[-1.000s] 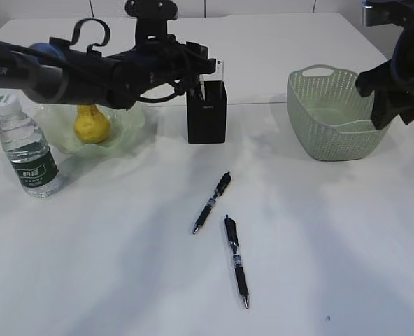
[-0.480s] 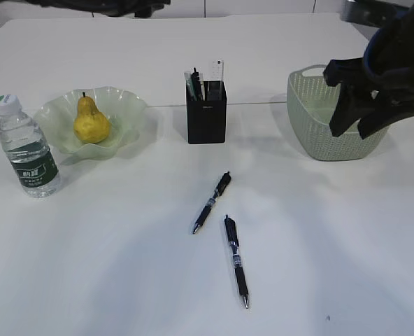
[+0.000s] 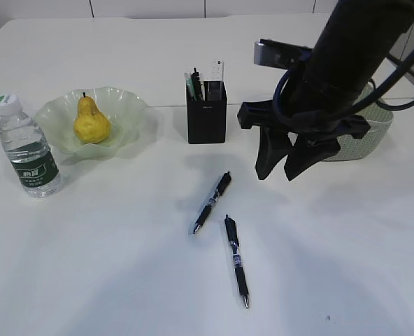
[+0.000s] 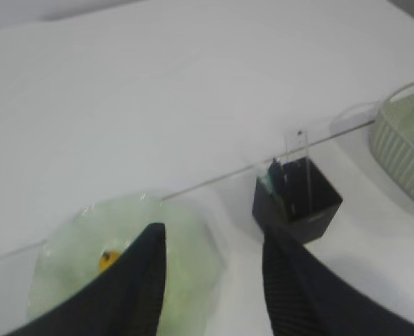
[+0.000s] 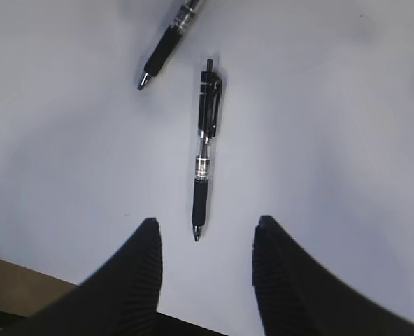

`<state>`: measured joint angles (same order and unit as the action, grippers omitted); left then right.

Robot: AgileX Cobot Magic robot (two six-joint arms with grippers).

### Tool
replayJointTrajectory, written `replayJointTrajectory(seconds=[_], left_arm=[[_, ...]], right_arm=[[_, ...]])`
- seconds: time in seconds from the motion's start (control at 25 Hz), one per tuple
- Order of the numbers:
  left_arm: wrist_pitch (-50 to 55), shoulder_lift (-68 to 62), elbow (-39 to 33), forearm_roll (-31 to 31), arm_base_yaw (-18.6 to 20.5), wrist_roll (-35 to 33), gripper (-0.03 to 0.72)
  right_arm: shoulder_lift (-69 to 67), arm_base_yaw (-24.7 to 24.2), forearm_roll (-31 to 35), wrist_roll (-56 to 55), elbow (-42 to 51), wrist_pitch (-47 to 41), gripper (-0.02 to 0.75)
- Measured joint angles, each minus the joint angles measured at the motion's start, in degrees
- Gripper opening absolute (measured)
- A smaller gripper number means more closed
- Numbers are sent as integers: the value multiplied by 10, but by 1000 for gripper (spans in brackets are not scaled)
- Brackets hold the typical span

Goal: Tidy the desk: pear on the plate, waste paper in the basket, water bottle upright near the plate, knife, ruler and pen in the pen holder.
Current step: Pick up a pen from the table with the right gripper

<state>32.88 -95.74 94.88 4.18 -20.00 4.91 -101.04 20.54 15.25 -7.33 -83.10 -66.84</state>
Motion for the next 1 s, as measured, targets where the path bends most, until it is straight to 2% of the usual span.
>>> replayJointTrajectory(seconds=[0.28,0.44,0.64,1.0], left_arm=[[229,58,0,0,75,27,310],[357,69,0,2,109,28,310],[385,81,0,25,115,29,310],[387,100,0,26,115,29,302]], right_arm=[[-26,7,3,-28,0,20,352],[-48,29,-4,-37,6,36,352],[-86,59,-12,-39,9,58,352],[-167,61,-20,-40,9,56,352]])
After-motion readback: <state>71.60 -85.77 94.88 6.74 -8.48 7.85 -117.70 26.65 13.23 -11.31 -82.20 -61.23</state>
